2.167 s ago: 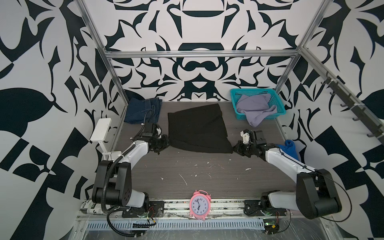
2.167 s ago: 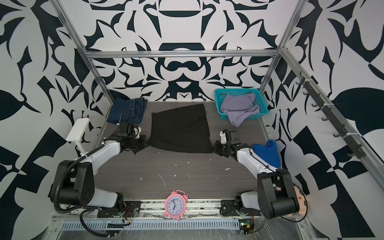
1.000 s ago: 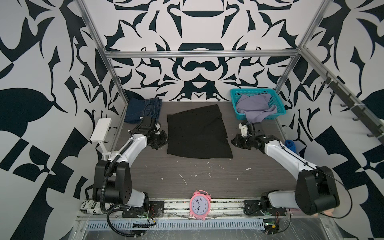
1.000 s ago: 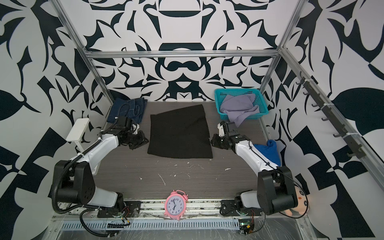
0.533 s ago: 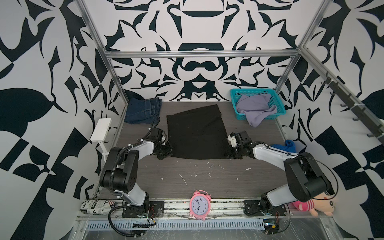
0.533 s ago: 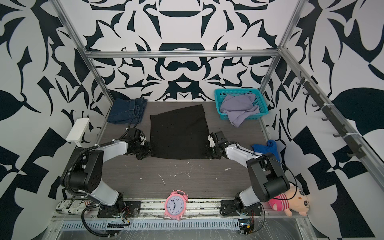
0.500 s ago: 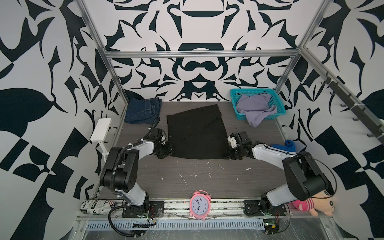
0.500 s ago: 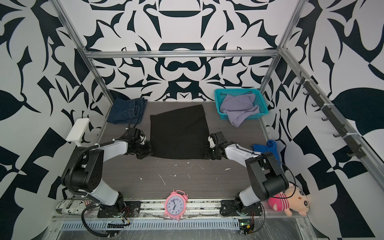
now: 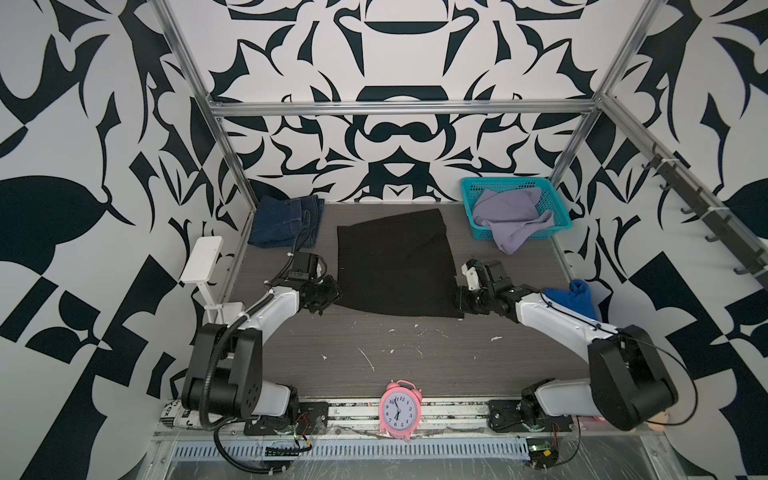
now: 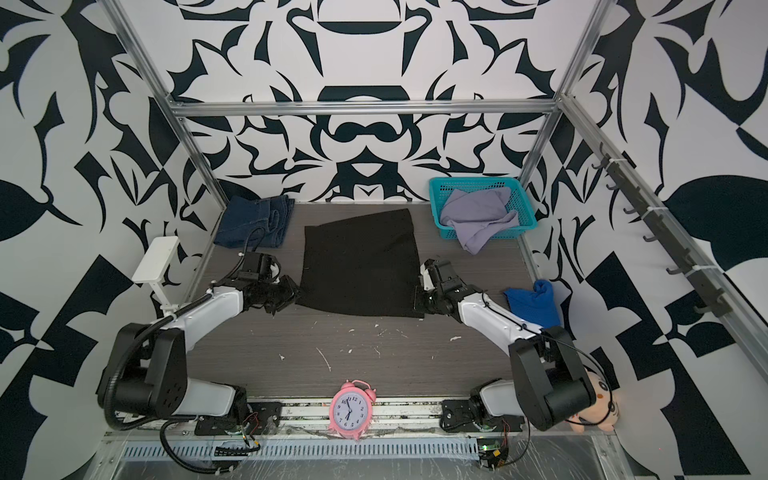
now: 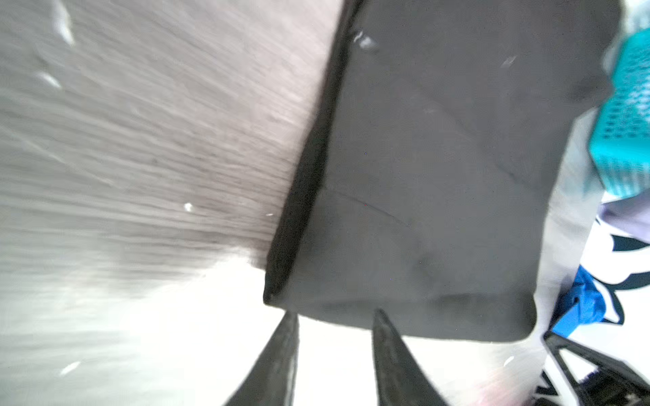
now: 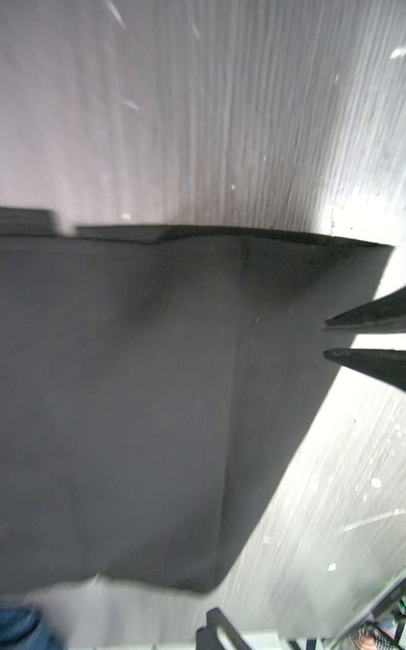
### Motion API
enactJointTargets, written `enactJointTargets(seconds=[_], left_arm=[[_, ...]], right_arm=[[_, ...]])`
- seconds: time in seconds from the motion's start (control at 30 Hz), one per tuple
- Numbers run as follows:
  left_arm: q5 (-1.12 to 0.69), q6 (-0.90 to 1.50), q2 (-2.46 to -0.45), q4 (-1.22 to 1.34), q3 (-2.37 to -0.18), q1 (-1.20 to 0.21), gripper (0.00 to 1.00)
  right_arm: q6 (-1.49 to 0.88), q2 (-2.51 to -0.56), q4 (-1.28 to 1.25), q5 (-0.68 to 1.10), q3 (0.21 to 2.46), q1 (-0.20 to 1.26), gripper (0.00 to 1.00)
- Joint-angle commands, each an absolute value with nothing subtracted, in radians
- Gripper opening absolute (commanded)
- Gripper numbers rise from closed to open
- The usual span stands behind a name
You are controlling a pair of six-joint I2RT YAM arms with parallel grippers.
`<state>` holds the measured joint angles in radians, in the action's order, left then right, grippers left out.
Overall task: Fold and stack skirts
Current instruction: Fold the skirt at the center of the table.
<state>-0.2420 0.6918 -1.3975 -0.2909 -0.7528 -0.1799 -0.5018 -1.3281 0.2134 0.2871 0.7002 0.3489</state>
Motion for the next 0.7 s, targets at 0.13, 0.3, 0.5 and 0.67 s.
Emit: enactJointTargets(seconds=[0.13,0.3,0.5,0.67], left_arm=[[-0.270,0.744,-1.481,-0.229,-0.669,-0.166,0.46],[-0.290,0.747,-1.550,-0.164,-0.662,-0.166,0.55],[-0.294,0.750,-1.571,-0.116,-0.648,-0.167,0.28],[-0.291,0.745,-1.547,-0.121,-0.642,-0.166,0.04]], right_arm=[[-0.513,-1.298,0.224,0.270,0.717,0.331,0.17],[-0.517,-1.288,0.221,0.270,0.698,0.328,0.17],[-0.521,-1.277,0.216,0.264,0.688,0.324,0.18],[-0.537,-1.275,0.221,0.299,0.666,0.301,0.20]])
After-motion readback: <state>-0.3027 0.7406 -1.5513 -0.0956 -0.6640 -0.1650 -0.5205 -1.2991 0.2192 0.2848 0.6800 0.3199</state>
